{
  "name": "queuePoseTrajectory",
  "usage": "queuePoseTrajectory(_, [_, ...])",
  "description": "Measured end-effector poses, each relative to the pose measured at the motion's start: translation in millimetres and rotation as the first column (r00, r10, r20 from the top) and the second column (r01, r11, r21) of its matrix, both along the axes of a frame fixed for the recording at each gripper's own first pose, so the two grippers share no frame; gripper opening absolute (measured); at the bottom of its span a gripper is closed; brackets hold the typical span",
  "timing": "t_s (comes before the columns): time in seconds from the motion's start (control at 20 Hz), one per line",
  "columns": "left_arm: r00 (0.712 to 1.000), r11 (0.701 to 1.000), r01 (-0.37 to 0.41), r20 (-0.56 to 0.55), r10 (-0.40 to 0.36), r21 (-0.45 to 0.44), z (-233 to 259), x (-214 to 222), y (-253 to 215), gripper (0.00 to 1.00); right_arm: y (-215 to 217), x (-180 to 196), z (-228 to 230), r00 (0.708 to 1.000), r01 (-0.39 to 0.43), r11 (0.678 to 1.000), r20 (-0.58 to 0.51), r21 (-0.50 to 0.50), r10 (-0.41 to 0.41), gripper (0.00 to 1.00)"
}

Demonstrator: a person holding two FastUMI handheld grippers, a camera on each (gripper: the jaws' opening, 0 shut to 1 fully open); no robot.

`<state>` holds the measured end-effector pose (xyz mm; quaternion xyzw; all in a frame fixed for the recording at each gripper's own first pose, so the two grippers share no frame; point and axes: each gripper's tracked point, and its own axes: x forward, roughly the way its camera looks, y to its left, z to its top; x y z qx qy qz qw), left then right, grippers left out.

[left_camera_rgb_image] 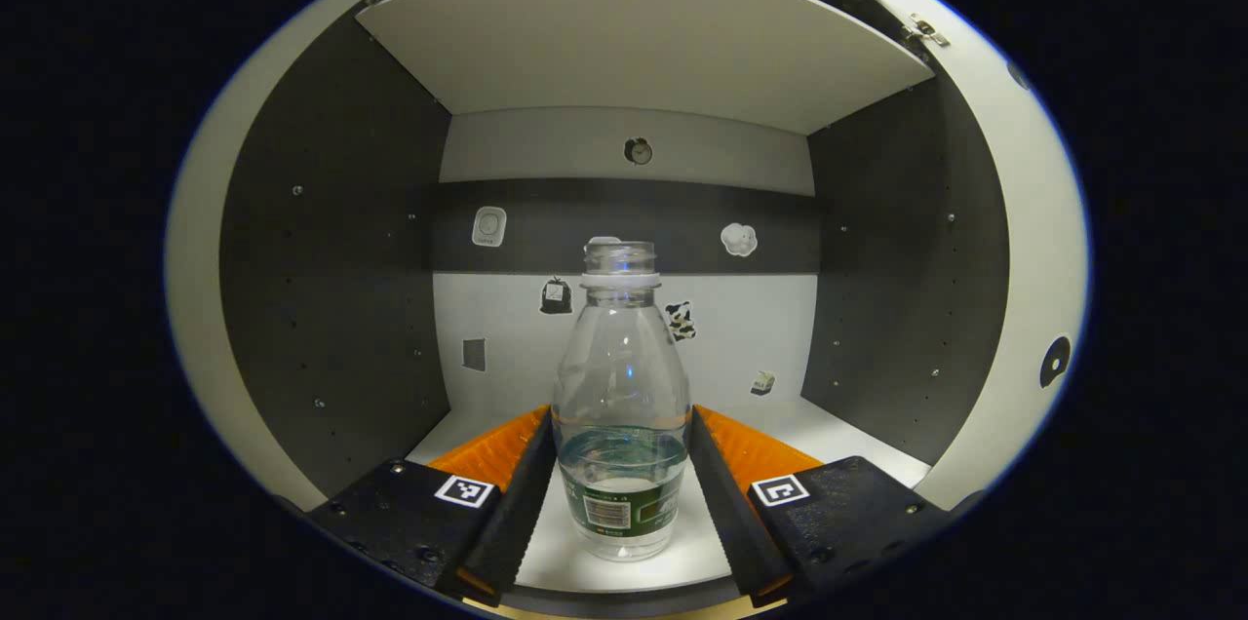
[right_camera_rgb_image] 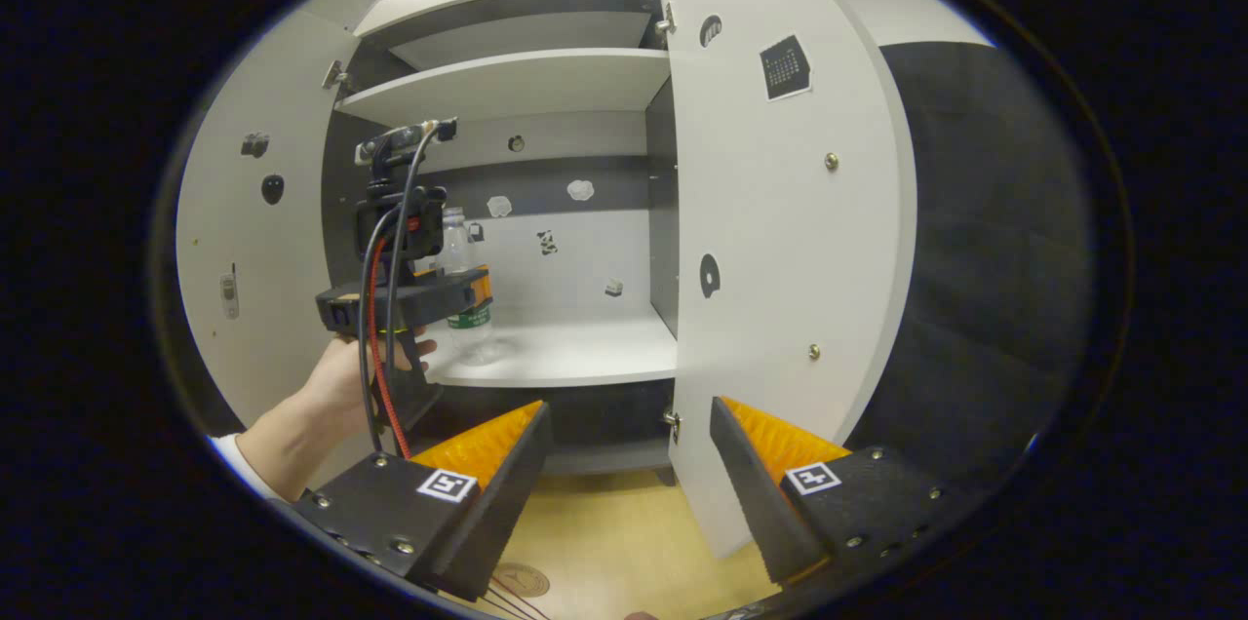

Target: Grasp the bottle in the cabinet with the left hand and place it on the coaster, then close the right door with the right hand and the left door with the left hand.

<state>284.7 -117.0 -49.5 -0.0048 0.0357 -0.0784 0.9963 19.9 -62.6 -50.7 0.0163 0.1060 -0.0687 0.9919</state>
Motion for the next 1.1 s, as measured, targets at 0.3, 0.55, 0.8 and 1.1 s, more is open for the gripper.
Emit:
queuePoseTrajectory(0.3, [0.996,1.000,0.008,0.084,-0.008,0.003,31.9,-70.6,3.9,0.81,-6.0,-11.9,-8.4,1.000,-0.007,1.000,-0.010,0.020,0.007,0.99])
queuePoseTrajectory(0.55, [0.997,1.000,0.014,0.079,-0.012,-0.019,19.7,-149.6,3.5,0.81,-11.6,-32.7,-16.0,0.999,-0.021,0.999,-0.023,0.045,0.022,0.99])
queuePoseTrajectory(0.8, [0.996,0.999,-0.021,0.084,0.019,0.030,-18.8,-215.1,9.5,0.81,-18.6,-63.2,-29.1,0.998,-0.030,0.998,-0.052,0.061,0.033,0.99])
queuePoseTrajectory(1.1, [1.000,0.998,0.003,-0.016,-0.001,0.066,-118.6,-270.9,-3.7,0.81,-27.9,-92.2,-55.6,0.995,-0.026,0.997,-0.098,0.072,0.033,0.99])
